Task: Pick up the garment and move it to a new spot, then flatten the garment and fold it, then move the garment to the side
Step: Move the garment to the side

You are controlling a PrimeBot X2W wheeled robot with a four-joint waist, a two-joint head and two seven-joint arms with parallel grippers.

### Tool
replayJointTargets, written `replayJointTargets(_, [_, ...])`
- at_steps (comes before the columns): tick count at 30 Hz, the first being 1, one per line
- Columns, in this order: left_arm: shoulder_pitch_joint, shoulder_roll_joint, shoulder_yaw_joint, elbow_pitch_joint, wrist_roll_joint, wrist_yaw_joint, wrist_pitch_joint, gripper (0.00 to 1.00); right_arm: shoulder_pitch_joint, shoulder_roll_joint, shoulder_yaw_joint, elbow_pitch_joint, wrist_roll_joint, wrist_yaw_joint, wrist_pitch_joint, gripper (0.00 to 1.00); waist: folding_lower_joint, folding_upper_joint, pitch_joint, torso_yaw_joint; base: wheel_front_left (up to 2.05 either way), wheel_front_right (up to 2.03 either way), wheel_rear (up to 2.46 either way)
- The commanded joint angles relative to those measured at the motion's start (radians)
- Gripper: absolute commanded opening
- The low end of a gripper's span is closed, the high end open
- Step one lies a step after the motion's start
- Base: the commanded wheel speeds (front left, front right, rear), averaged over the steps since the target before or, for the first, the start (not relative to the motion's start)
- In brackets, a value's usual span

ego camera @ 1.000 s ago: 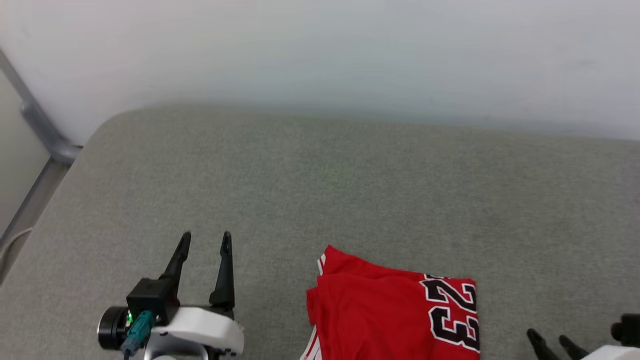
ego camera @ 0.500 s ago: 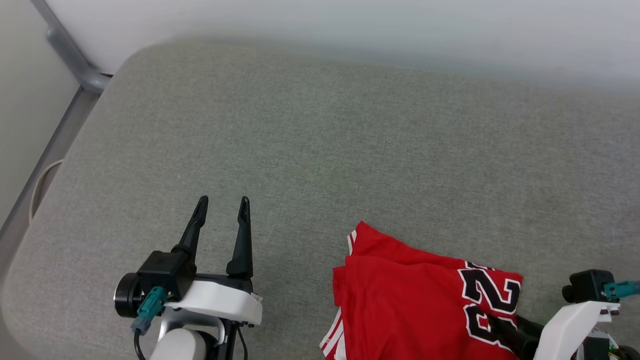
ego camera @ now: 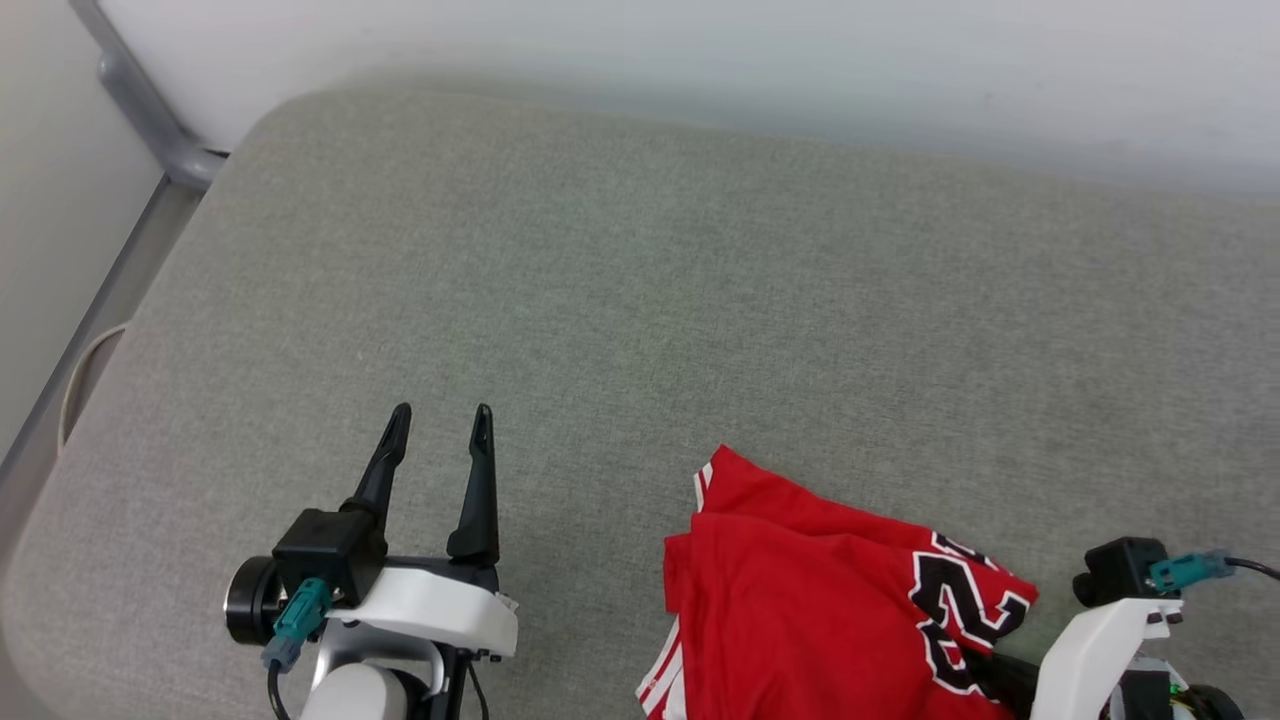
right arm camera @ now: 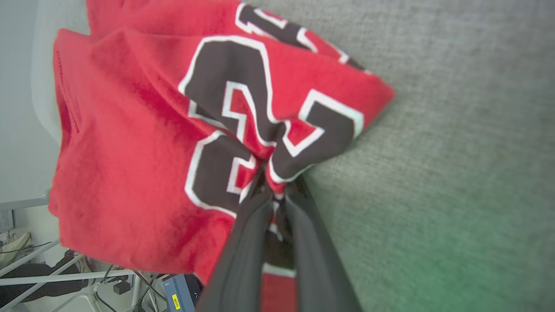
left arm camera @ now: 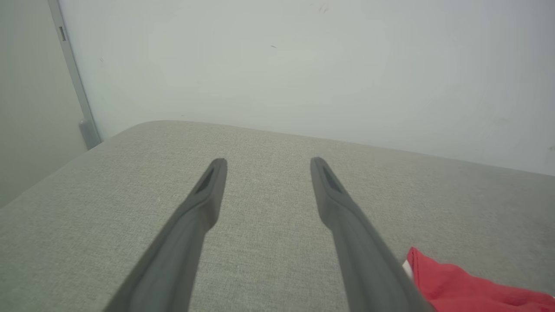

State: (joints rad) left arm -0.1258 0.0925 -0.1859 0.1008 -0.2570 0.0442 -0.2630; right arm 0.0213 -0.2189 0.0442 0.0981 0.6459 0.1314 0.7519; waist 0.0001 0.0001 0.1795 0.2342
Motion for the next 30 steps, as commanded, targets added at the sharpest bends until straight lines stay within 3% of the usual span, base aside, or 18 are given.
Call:
replayJointTargets(1, [0.014, 0.004, 0.008, 0.005, 0.009, -0.006, -0.002, 1.0, -0.004, 0.0, 0.015, 0.01, -0.003, -0.002, -0.002, 0.0, -0.0001, -0.0001, -0.029, -0.024, 0.0, 0.0, 0.0])
replayJointTargets(7, [0.045, 0.012, 0.026, 0.006, 0.024, -0.013, -0.002, 1.0, -0.036, -0.033, 0.022, -0.019, -0.021, -0.002, -0.023, 0.0, -0.0001, -0.0001, -0.081, -0.118, 0.0, 0.0, 0.0])
replayJointTargets(15, [0.054, 0.019, 0.042, -0.027, 0.041, -0.014, -0.002, 1.0, -0.083, -0.087, 0.0, -0.031, -0.047, -0.001, -0.018, 0.0, -0.0001, -0.0001, -0.07, -0.325, 0.0, 0.0, 0.0])
replayJointTargets(22, [0.008, 0.05, 0.046, -0.061, 0.057, -0.018, 0.003, 1.0, -0.256, -0.104, 0.015, 0.019, -0.036, -0.001, -0.093, 0.0, -0.0001, -0.0001, 0.027, -0.524, 0.0, 0.0, 0.0])
replayJointTargets(30, [-0.104, 0.099, 0.029, -0.132, 0.088, -0.035, 0.061, 1.0, -0.515, -0.141, 0.009, 0.167, -0.043, -0.001, -0.218, 0.0, -0.0001, -0.0001, 0.194, -0.628, 0.0, 0.0, 0.0])
